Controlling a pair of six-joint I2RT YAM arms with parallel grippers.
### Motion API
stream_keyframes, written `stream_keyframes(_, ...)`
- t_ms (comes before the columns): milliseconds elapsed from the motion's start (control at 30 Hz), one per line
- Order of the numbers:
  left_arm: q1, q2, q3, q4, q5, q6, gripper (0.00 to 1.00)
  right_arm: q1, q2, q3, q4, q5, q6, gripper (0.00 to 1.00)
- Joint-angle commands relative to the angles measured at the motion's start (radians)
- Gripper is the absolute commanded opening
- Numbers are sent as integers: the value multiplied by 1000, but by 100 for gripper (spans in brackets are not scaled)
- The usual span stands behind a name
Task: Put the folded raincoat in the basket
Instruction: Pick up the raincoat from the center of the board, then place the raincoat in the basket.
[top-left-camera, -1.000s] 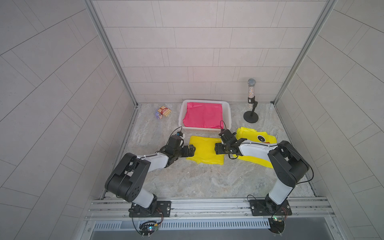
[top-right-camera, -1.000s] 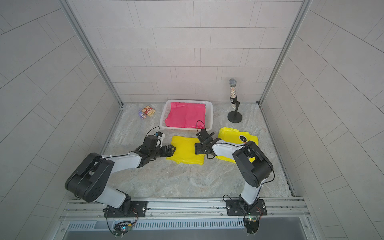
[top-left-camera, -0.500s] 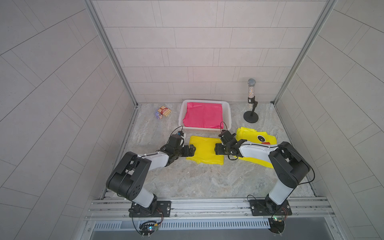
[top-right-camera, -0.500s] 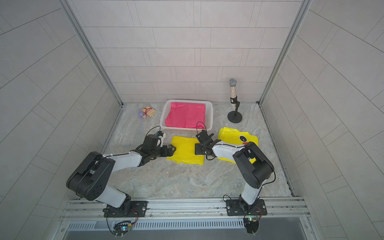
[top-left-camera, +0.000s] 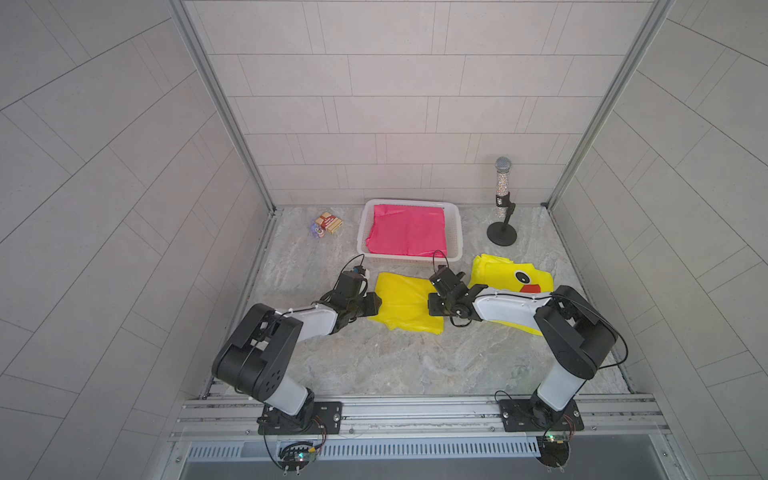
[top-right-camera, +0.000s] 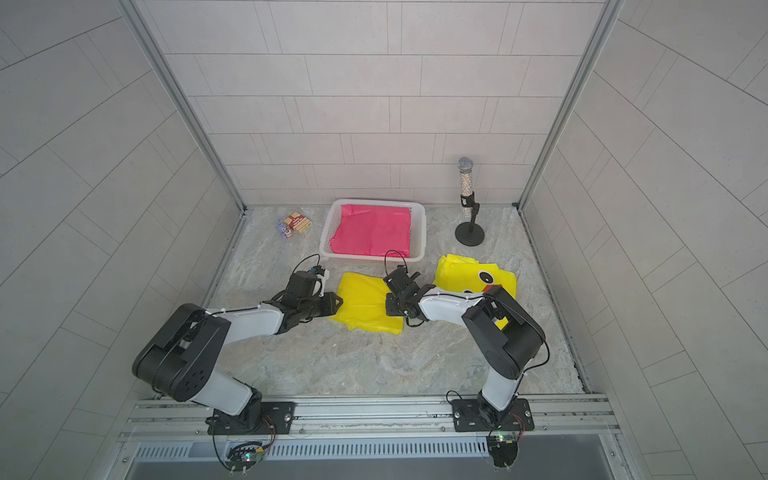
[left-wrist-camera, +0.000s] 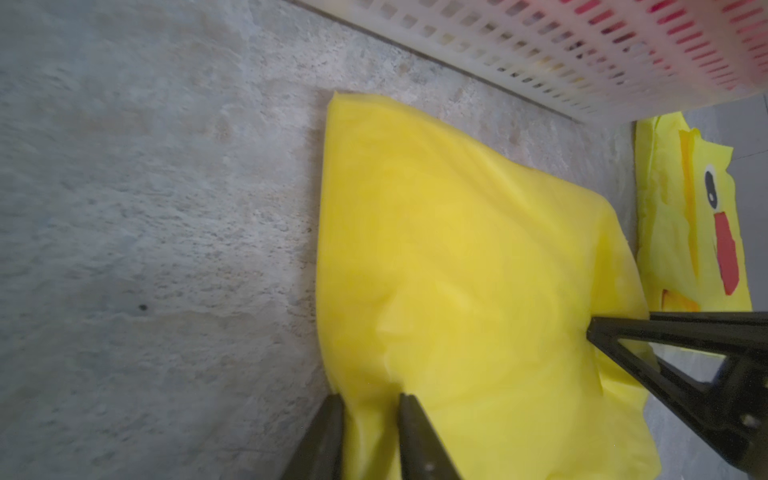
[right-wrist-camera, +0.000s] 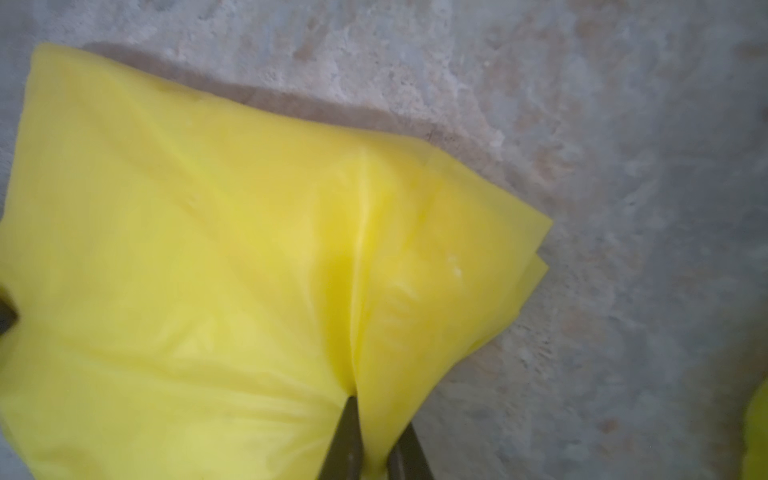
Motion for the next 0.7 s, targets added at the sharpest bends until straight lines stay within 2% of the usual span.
stream_keyframes(0, -21, -65, -2, -20, 12, -31, 11, 34, -13, -1, -81, -12, 9, 0)
stream_keyframes(333, -39, -277, 12, -166, -43, -52, 3, 77, -142, 52, -174, 54, -7, 0)
stream_keyframes(667, -38, -427, 86, -312, -91, -76, 4, 80, -304, 161, -295, 128, -48, 0)
